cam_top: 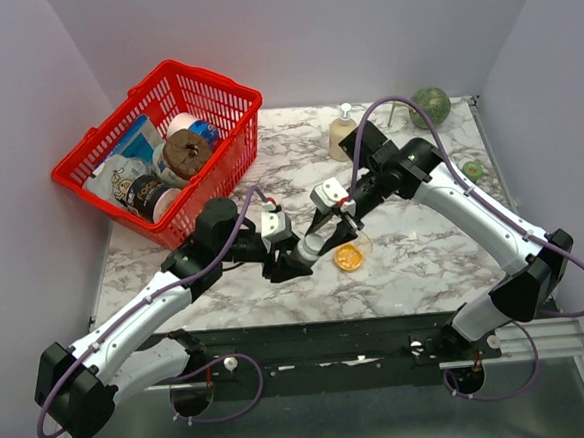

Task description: Sort the pills into containers

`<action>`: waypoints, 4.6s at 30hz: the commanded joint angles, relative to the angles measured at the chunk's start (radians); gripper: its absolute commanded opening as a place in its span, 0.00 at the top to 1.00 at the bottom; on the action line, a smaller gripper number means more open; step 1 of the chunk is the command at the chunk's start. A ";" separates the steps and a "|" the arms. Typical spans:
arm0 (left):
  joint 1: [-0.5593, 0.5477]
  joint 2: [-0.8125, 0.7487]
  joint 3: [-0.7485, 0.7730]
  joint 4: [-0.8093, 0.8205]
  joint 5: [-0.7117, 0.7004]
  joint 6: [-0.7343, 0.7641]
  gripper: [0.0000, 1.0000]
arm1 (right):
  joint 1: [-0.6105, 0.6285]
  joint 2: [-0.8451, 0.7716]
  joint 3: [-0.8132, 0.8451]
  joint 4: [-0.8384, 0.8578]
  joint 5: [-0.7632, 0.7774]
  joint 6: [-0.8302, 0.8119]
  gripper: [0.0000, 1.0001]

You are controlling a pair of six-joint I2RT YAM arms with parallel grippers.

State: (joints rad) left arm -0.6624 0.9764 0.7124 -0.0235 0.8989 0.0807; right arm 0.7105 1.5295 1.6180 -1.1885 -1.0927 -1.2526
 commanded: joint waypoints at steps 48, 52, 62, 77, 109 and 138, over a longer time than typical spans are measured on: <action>-0.003 0.027 0.013 0.102 0.077 -0.025 1.00 | 0.026 0.061 0.171 -0.267 -0.009 -0.084 0.18; -0.003 0.038 0.018 0.091 0.078 -0.016 1.00 | 0.032 0.049 0.157 -0.233 0.017 -0.051 0.21; -0.003 0.031 0.022 0.096 0.075 -0.016 1.00 | 0.037 0.063 0.135 -0.200 0.054 -0.011 0.40; -0.068 -0.094 -0.097 0.523 -0.805 -0.062 1.00 | 0.037 -0.037 -0.231 0.645 0.474 1.125 0.87; -0.023 -0.010 0.058 -0.001 0.009 0.045 1.00 | 0.026 0.034 0.115 -0.148 -0.032 0.019 0.19; -0.091 -0.037 -0.087 0.386 -0.534 -0.085 1.00 | -0.019 -0.103 -0.159 0.686 0.196 1.008 0.00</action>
State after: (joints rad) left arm -0.7681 0.9741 0.6117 0.2615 0.2699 -0.0460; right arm 0.7136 1.4456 1.4075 -0.4561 -0.7288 -0.1547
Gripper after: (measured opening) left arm 0.598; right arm 0.921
